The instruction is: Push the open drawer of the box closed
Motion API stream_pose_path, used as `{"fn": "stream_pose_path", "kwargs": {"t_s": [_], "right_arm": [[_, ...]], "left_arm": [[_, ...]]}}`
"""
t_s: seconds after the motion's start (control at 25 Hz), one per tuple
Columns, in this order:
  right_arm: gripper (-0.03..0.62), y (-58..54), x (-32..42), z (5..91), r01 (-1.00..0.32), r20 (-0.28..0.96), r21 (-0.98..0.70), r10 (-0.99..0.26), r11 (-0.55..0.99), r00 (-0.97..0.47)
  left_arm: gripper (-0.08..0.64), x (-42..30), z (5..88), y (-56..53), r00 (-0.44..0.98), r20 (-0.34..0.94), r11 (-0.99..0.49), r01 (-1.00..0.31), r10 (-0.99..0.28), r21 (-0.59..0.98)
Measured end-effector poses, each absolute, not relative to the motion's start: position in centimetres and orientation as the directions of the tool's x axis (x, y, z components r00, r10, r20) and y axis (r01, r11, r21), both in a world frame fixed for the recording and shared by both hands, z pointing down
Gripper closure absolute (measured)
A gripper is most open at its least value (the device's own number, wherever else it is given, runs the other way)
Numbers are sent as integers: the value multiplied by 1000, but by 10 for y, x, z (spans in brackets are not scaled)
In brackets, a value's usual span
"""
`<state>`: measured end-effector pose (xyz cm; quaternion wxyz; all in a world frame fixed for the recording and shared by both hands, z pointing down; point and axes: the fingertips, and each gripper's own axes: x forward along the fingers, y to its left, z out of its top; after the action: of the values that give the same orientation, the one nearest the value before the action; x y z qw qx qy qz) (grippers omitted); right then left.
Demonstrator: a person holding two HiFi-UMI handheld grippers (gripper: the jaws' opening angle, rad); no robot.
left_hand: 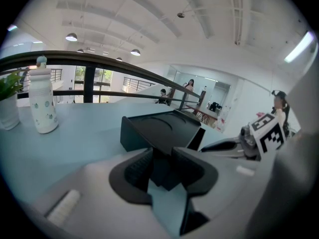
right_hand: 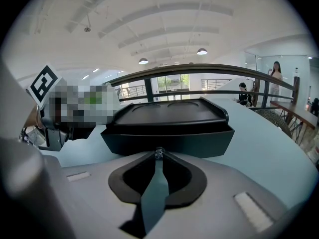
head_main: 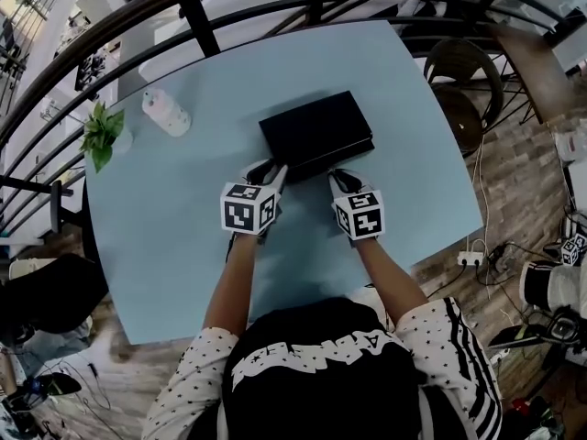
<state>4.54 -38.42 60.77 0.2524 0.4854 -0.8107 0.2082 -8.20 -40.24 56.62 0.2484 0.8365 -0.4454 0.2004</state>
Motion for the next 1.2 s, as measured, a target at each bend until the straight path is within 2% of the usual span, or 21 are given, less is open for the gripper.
{"fn": "stream_pose_path", "kwargs": {"t_s": [1.2], "right_arm": [[548,-404,36,606,-889,612,-96,-678,447,-407]], "left_arm": [[560,-83,564,-402,524,557,-479,-844,-644,241]]}}
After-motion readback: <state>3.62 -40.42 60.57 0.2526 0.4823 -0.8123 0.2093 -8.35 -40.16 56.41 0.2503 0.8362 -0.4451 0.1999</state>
